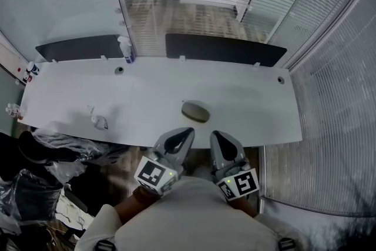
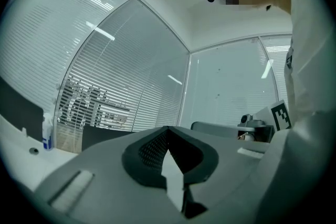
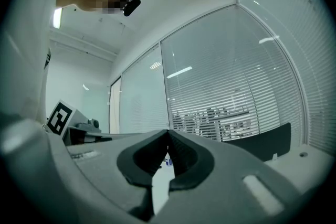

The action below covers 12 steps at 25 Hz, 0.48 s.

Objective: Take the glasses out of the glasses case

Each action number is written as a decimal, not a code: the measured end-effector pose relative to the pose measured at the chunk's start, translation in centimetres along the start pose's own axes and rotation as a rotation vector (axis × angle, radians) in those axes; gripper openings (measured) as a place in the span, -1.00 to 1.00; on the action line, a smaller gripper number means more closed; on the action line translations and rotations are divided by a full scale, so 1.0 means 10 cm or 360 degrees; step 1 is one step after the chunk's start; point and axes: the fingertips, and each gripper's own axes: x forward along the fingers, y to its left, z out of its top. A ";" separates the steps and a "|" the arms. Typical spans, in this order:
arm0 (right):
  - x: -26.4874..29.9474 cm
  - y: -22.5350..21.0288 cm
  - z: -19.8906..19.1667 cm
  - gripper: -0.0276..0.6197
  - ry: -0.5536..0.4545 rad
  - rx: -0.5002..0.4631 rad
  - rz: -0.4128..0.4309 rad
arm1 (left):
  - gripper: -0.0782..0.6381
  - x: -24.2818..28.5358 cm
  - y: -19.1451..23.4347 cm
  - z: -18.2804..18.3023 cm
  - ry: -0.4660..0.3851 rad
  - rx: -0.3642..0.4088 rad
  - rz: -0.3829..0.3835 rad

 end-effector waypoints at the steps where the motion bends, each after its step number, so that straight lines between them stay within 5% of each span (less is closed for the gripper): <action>1: 0.00 -0.03 0.00 -0.91 -0.0002 -0.0002 -0.0001 | -0.77 0.02 -0.01 0.01 0.0010 0.0003 0.0003; 12: -0.02 -0.36 0.02 -0.91 0.0008 -0.0036 0.0071 | -0.77 0.32 -0.11 -0.17 0.0042 0.0039 0.0051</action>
